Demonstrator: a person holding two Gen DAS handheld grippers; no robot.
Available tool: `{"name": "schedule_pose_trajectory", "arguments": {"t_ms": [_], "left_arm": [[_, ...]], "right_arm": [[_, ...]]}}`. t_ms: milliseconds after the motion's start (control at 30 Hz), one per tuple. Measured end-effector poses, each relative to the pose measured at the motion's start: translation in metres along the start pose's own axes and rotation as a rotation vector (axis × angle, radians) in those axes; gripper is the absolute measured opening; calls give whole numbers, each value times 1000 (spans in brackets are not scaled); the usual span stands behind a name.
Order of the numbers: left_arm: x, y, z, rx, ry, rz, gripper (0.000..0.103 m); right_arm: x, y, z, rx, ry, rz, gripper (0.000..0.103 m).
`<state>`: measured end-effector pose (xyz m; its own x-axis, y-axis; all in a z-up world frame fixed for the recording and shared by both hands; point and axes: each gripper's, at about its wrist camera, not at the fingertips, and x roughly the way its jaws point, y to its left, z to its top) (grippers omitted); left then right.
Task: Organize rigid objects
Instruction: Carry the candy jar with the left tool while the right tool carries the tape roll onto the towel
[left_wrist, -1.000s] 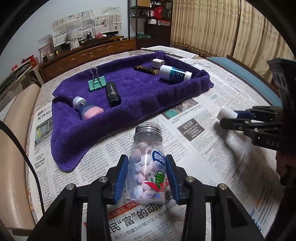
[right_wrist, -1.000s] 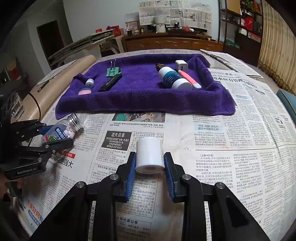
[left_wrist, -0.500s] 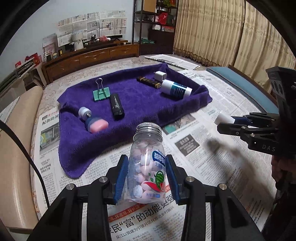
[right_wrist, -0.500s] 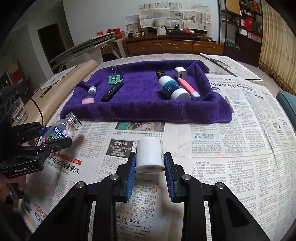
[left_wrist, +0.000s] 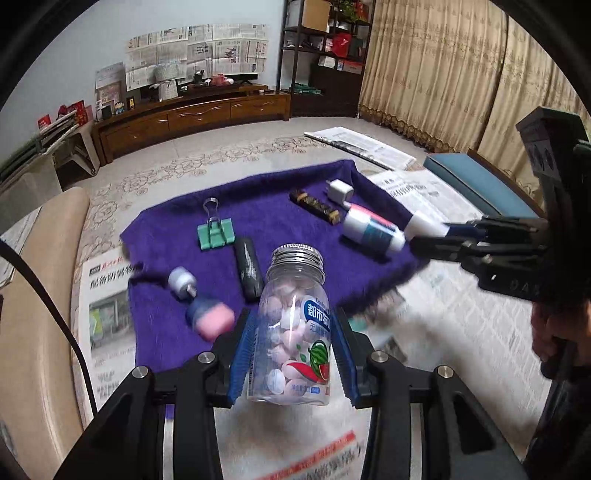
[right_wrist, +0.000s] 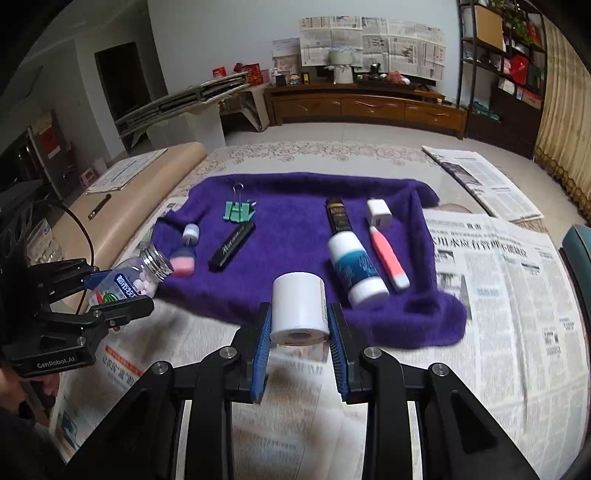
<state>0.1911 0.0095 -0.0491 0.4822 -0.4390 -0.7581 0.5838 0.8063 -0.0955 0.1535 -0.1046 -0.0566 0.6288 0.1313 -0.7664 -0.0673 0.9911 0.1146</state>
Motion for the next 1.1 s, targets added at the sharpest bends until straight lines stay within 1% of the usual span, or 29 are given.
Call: {"name": "schedule_pose_trajectory", "arguments": {"t_ms": [233,400,533,700,867,967,1100], "left_arm": [[43,6,31,-25,49,-7,39],[73,6,40,-18,110,-9,39],[92,7,41,-14,166,-30,39],[103,3,42,12,198,-20,39],[112,-1,42,62,243,-16,39],[115,-4,43,82,257,-12,39],[117,-8,42,123,268,0,39]], "right_arm": [[39,-2,34,-21,43,29,30],[66,-5,41,-30,88,37,30],[81,-9,39,-48,134,62,30],[94,-12,36,-70,173,82,30],[105,-13,33,-93,213,101,30],[112,-13,30,-116,244,104,30],[113,-12,30,-143,249,101,30]]}}
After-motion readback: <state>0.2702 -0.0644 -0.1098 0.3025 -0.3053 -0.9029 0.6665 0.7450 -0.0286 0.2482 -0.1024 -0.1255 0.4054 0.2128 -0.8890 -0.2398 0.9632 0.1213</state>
